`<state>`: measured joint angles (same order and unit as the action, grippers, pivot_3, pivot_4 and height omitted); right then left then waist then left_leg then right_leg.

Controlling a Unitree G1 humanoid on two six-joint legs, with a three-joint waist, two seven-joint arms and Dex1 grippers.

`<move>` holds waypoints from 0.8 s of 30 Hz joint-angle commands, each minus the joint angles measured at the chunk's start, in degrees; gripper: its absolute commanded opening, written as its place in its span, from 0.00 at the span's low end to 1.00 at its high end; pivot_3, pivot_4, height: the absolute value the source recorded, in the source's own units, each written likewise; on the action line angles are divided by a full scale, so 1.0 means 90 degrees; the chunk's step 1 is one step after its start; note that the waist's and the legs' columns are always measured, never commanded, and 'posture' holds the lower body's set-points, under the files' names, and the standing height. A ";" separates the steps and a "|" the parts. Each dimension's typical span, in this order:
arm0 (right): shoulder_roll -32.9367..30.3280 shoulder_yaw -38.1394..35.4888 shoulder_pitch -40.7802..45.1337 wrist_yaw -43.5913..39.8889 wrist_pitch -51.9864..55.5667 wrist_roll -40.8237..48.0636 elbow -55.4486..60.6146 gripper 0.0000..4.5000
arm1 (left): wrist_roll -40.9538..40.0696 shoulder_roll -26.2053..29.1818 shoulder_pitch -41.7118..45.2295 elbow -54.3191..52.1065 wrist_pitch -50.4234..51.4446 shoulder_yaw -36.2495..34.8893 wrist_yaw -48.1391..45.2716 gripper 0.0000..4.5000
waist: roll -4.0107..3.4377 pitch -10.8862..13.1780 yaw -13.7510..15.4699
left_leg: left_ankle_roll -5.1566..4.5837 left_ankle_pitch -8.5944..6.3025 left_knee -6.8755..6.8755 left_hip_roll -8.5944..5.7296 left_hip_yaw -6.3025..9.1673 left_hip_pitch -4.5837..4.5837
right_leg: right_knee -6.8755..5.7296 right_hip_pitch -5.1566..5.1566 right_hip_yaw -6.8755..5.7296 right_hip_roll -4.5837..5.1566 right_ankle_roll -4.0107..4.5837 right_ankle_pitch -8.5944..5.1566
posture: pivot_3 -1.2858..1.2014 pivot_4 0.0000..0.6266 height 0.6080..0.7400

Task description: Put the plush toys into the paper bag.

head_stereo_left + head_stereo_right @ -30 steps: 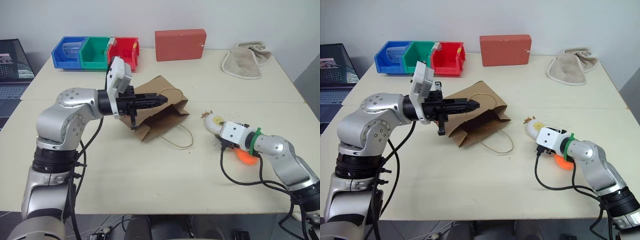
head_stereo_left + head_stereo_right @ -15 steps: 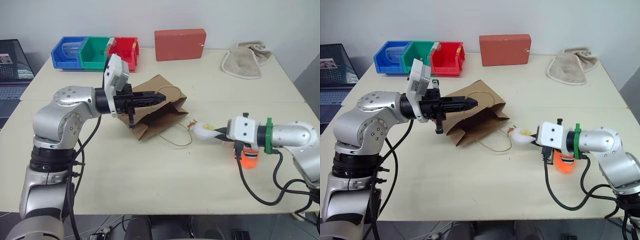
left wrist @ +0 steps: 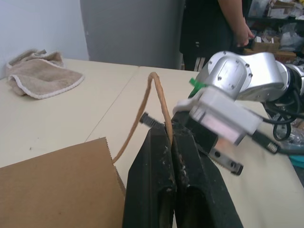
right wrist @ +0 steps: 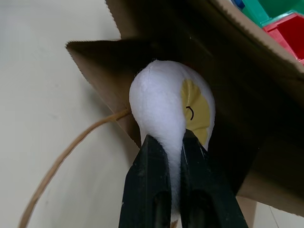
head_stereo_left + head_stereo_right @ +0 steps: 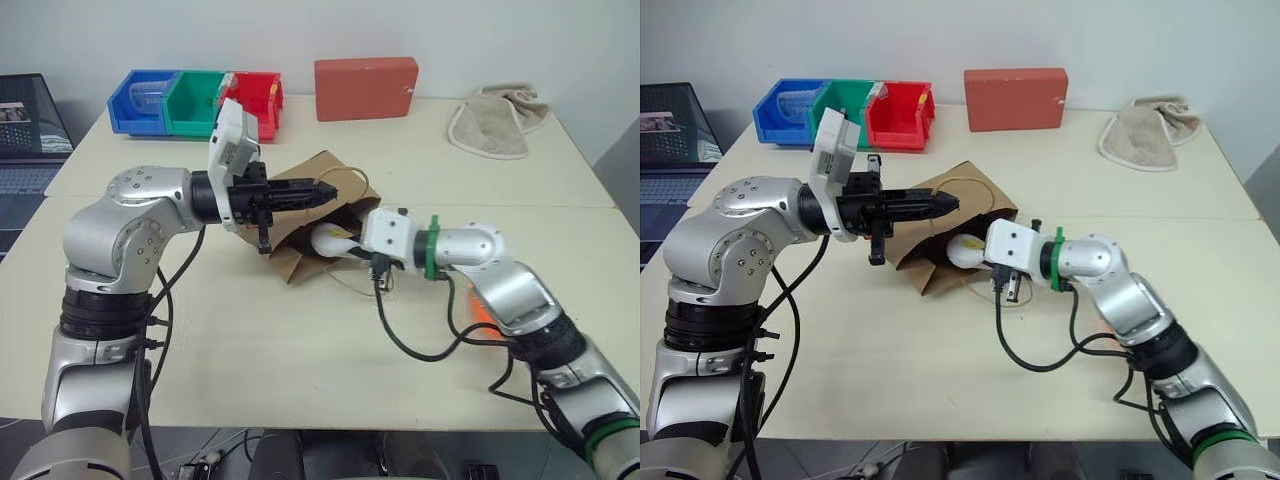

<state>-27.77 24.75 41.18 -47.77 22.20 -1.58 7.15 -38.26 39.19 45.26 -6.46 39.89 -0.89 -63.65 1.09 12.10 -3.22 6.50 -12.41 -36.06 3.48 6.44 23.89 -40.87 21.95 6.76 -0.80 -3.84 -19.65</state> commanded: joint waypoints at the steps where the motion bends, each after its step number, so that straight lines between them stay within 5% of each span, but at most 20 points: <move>1: 0.0425 0.0060 0.0319 0.0356 -0.0171 -0.0301 -0.0154 0.00 | -0.0138 -0.0089 0.0057 -0.0271 0.0006 -0.0135 0.0110 0.00 | 0.0000 0.0000 -0.0009 | 0.0001 0.0000 0.0002 0.0001 -0.0001 0.0001 | -0.0001 0.0003 0.0000 0.0000 0.0000 0.0000 | 0.52 0.24 1.00; 9: 0.1250 -0.0028 0.0479 0.0803 0.0146 -0.0554 -0.0516 0.00 | -0.0224 -0.0201 0.0033 -0.0286 0.0075 -0.0150 0.0205 0.00 | 0.0000 0.0000 0.0001 | 0.0003 0.0002 0.0001 0.0002 0.0001 0.0000 | -0.0012 0.0006 -0.0001 -0.0001 0.0001 0.0000 | 0.52 0.24 1.00; 21: 0.1296 -0.0234 0.0236 0.0893 0.0476 -0.0420 -0.0118 0.94 | -0.0121 -0.0293 0.0068 -0.0127 -0.0007 -0.0120 0.0212 0.00 | 0.0000 0.0000 -0.0010 | 0.0004 0.0003 0.0001 0.0001 0.0001 0.0000 | -0.0016 0.0008 -0.0001 -0.0001 0.0001 0.0000 | 0.52 0.24 1.00; 24: 0.1110 -0.0328 0.0110 0.0621 0.0719 -0.0190 0.0325 1.00 | -0.0089 -0.0318 0.0059 -0.0106 -0.0032 -0.0114 0.0225 0.00 | 0.0000 0.0000 -0.0012 | 0.0003 0.0002 0.0002 0.0002 0.0001 -0.0001 | -0.0016 0.0008 -0.0001 -0.0002 0.0001 0.0000 | 0.52 0.24 1.00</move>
<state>-16.94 23.58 42.78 -40.47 27.53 -5.20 4.75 -39.04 36.52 45.25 -6.54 40.70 -1.46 -61.73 1.08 12.10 -3.33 6.52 -12.39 -36.04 3.49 6.44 23.88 -41.01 22.03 6.75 -0.82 -3.84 -19.64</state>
